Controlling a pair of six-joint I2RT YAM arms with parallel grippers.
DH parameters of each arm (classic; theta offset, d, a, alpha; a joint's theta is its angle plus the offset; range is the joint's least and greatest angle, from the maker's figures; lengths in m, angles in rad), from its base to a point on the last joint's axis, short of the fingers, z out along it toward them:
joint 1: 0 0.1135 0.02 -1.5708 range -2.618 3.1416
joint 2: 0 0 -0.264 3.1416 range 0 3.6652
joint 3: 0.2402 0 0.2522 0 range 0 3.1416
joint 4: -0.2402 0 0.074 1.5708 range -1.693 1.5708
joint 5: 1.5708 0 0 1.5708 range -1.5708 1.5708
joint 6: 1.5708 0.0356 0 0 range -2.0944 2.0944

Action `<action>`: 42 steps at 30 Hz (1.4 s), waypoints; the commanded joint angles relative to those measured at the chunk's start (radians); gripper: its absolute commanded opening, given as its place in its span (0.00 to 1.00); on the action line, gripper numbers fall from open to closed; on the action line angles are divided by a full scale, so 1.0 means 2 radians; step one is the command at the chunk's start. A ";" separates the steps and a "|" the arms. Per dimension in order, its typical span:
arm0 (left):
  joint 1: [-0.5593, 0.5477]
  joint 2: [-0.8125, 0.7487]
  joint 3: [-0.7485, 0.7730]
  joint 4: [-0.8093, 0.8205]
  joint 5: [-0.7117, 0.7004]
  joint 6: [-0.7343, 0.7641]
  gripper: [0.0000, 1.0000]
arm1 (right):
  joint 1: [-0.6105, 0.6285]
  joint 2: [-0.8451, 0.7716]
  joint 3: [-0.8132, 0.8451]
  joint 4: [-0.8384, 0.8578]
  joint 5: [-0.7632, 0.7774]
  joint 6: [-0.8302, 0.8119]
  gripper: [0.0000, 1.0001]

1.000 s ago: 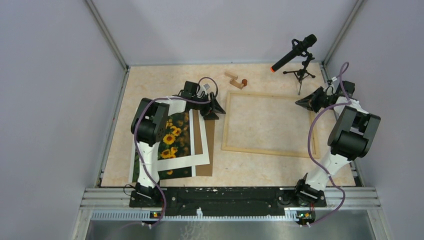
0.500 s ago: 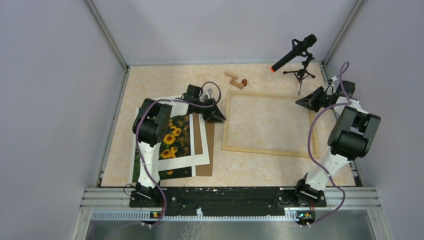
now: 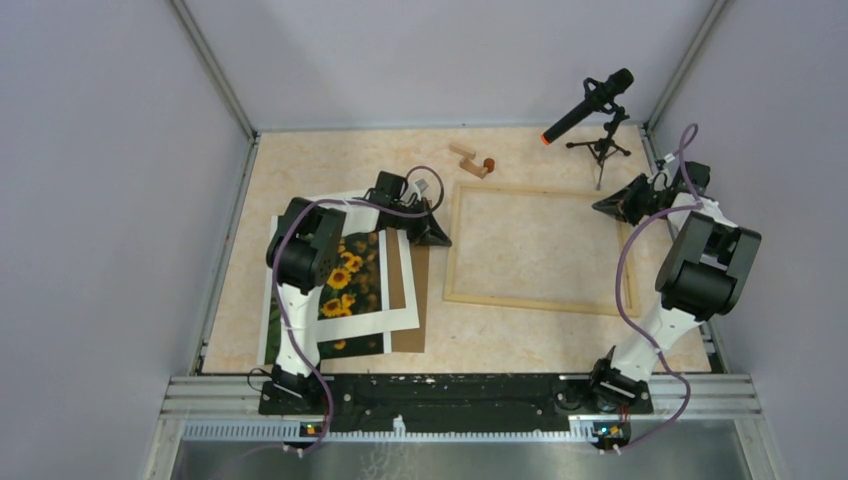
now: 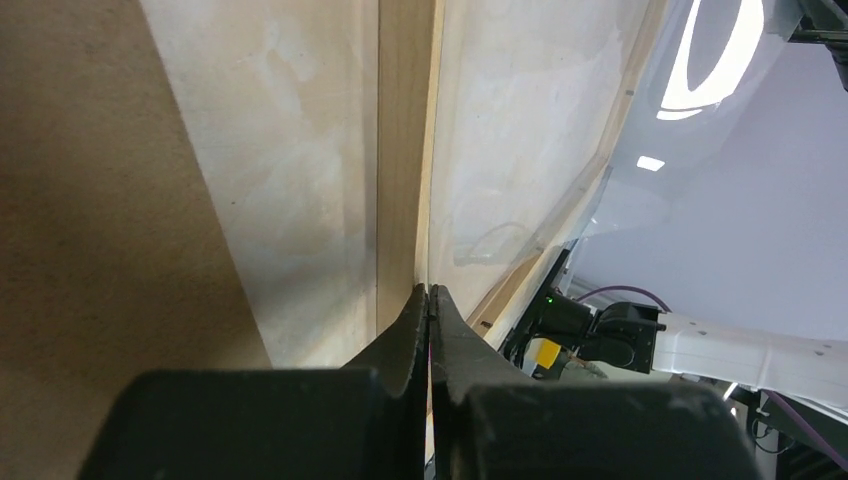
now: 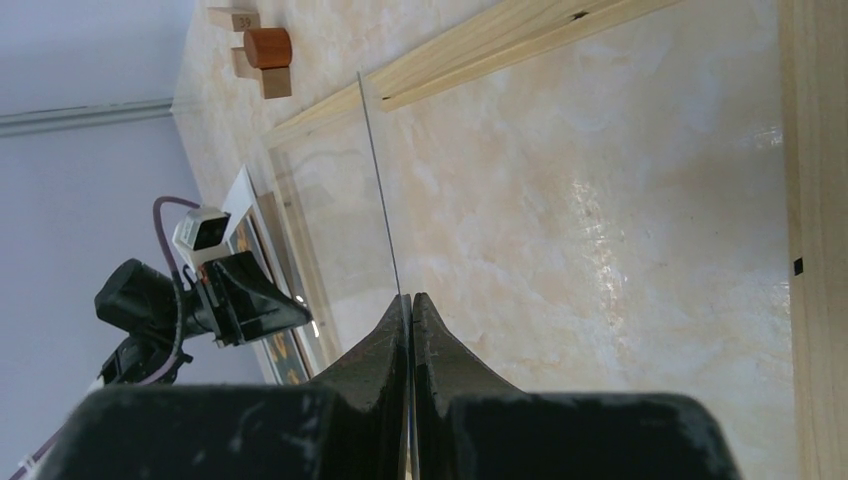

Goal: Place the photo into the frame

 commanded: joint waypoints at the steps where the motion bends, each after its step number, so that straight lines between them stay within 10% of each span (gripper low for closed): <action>1: -0.014 -0.023 0.002 0.026 0.012 -0.011 0.00 | -0.003 0.005 0.021 -0.003 0.007 -0.011 0.00; 42: -0.039 -0.027 -0.033 0.031 -0.010 -0.022 0.00 | -0.002 0.016 0.034 0.042 -0.040 0.028 0.00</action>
